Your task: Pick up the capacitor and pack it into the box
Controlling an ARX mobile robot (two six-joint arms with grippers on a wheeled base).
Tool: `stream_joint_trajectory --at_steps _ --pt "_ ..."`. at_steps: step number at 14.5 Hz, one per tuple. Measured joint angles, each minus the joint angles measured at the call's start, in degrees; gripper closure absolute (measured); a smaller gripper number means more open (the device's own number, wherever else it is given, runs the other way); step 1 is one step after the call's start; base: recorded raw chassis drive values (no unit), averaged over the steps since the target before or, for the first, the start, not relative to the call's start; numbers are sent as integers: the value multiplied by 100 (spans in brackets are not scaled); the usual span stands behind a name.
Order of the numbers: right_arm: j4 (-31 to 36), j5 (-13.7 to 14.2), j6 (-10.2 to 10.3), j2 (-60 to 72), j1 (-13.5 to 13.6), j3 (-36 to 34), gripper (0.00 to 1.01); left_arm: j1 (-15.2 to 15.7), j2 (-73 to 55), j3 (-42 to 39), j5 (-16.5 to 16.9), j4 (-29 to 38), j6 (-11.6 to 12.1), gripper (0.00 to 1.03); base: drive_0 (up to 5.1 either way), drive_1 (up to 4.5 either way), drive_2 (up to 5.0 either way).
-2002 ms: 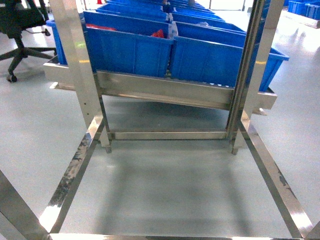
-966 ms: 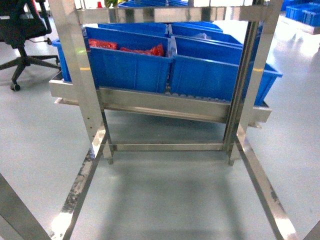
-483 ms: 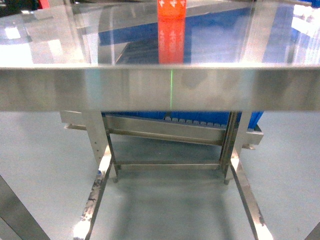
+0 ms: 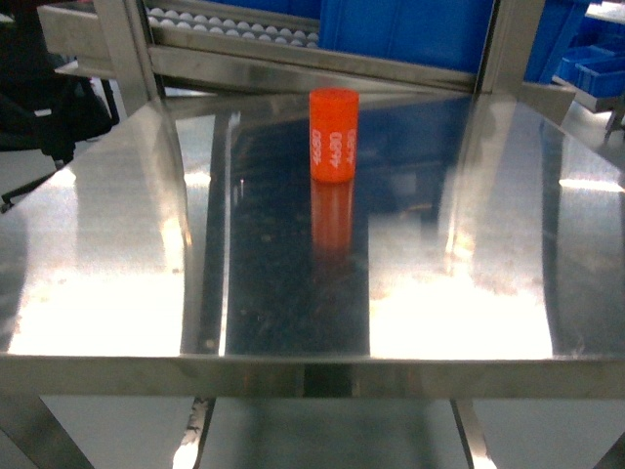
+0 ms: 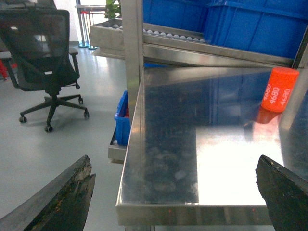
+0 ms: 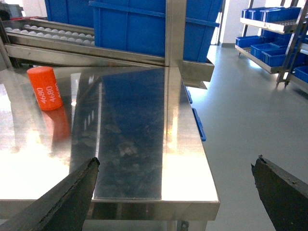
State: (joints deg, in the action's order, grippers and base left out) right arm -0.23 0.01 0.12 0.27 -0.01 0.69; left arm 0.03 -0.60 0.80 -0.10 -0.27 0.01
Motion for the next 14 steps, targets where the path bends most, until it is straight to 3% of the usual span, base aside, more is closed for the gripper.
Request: stream_joint_trajectory --at_steps 14 --pt "-9 0 2 0 0 0 3 0 0 0 9 0 0 5 0 0 0"
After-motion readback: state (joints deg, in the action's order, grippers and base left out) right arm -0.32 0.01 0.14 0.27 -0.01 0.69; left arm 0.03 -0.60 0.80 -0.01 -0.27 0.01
